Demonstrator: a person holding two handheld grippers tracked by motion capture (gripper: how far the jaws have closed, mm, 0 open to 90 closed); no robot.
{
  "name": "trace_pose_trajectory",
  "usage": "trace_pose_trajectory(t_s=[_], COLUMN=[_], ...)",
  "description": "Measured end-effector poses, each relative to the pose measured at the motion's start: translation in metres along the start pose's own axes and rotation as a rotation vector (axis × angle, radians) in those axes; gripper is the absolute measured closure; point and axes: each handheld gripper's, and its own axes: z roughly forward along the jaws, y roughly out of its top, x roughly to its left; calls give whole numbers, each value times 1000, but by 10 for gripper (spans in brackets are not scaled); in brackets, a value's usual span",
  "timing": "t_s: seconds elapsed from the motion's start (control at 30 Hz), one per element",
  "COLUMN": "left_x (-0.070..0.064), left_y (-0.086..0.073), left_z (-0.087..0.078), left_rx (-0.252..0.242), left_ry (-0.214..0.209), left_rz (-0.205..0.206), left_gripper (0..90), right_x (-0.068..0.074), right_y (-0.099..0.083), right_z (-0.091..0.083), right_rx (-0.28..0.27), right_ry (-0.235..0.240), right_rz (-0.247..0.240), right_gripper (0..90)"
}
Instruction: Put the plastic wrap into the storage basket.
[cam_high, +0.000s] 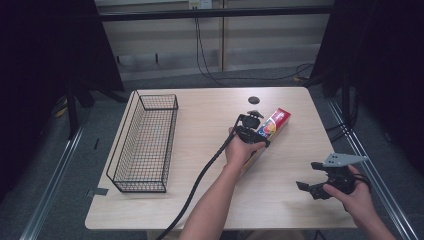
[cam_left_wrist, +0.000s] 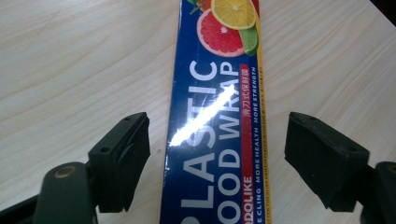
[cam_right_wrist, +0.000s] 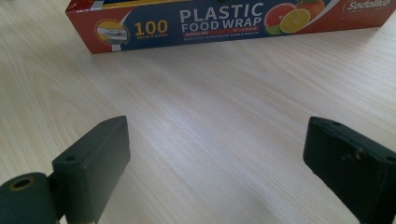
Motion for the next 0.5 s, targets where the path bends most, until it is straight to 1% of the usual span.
trace_pose_trajectory(t_s=[0.03, 0.1, 0.13, 0.17, 0.2, 0.23, 0.27, 0.3, 0.33, 0.37, 0.4, 0.5], left_x=[-1, -1, -1, -1, -1, -2, -2, -1, -1, -1, -1, -1], left_y=[0, 0, 1, 1, 1, 1, 1, 1, 1, 1, 1, 1], left_z=[1, 3, 3, 3, 3, 5, 5, 5, 5, 5, 5, 4], left_rx=[13, 14, 22, 23, 23, 23, 25, 38, 38, 45, 47, 52], left_ry=[11, 15, 13, 19, 19, 12, 17, 23, 23, 19, 28, 27], left_rz=[15, 11, 14, 16, 16, 0, -4, 14, 14, 4, 12, 14], left_gripper=[218, 229, 236, 240, 246, 254, 267, 287, 309, 328, 357, 380], right_x=[0, 0, 0, 0, 0, 0, 0, 0, 0, 0, 0, 0], right_y=[0, 0, 0, 0, 0, 0, 0, 0, 0, 0, 0, 0], right_z=[0, 0, 0, 0, 0, 0, 0, 0, 0, 0, 0, 0], right_rx=[3, 4, 3, 3, 0, -1, 1, 2, 2, 1, 1, 1], right_ry=[-1, 1, 0, 1, 3, 3, 5, 3, 4, 3, 4, 4], right_rz=[0, 0, 0, 0, -1, -1, -1, -2, -4, -5, -4, -4], right_gripper=[72, 72, 72, 72, 72, 72, 72, 72, 72, 72, 72, 72])
